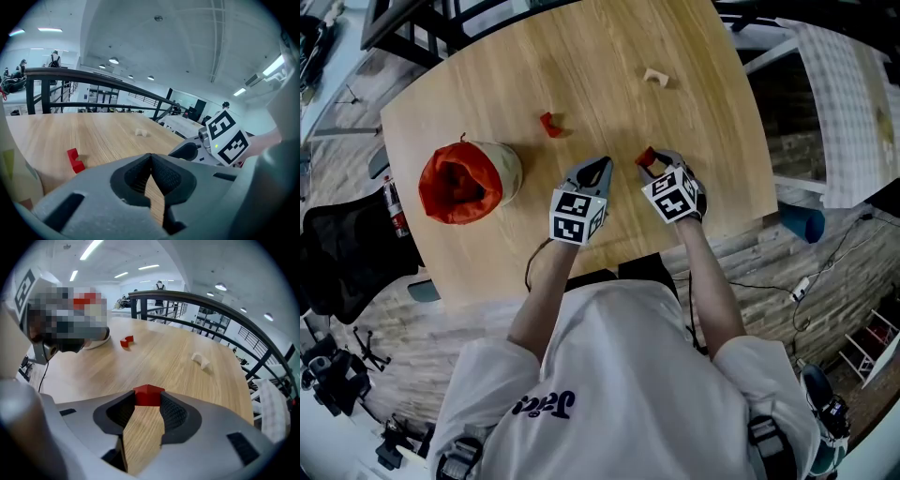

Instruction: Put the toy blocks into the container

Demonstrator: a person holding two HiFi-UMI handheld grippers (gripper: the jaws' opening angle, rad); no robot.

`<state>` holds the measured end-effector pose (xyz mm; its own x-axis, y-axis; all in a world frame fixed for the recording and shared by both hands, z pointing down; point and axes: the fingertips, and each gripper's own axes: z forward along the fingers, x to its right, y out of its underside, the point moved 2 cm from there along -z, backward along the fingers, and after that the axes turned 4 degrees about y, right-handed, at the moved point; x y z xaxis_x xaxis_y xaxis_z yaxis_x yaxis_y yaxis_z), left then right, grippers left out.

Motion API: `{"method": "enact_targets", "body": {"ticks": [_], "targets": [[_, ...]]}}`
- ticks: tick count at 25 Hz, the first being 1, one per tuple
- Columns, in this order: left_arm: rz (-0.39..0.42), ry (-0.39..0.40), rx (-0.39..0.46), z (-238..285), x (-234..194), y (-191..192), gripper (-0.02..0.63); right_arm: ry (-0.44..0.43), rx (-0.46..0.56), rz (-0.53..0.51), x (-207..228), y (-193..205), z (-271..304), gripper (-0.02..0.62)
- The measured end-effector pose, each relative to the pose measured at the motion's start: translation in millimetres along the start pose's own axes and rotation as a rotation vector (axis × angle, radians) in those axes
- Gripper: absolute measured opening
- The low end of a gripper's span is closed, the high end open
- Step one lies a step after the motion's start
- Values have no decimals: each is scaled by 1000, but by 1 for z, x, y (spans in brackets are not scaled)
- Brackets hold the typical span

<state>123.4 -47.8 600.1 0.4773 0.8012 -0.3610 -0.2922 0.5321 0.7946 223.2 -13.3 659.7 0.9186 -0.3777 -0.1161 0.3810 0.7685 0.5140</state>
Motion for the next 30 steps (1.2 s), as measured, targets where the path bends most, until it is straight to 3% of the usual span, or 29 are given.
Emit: {"method": "enact_targets", "body": {"ticks": [11,18,24,30], "targets": [[6,-86,205,-77,-7,-69,11,53,267,2,-4,-111,-92,175],[-20,-167,360,-159,-25,-113,11,28,428,-44,-38,-180,-148,175],[-30,-268,474,-232,-49,-129,11,-90,576,-104,-91,-254,-177,175],[-79,-411,524,-300,-84,-102,11,-278,619,-163,-166,-302,-172,176]]}}
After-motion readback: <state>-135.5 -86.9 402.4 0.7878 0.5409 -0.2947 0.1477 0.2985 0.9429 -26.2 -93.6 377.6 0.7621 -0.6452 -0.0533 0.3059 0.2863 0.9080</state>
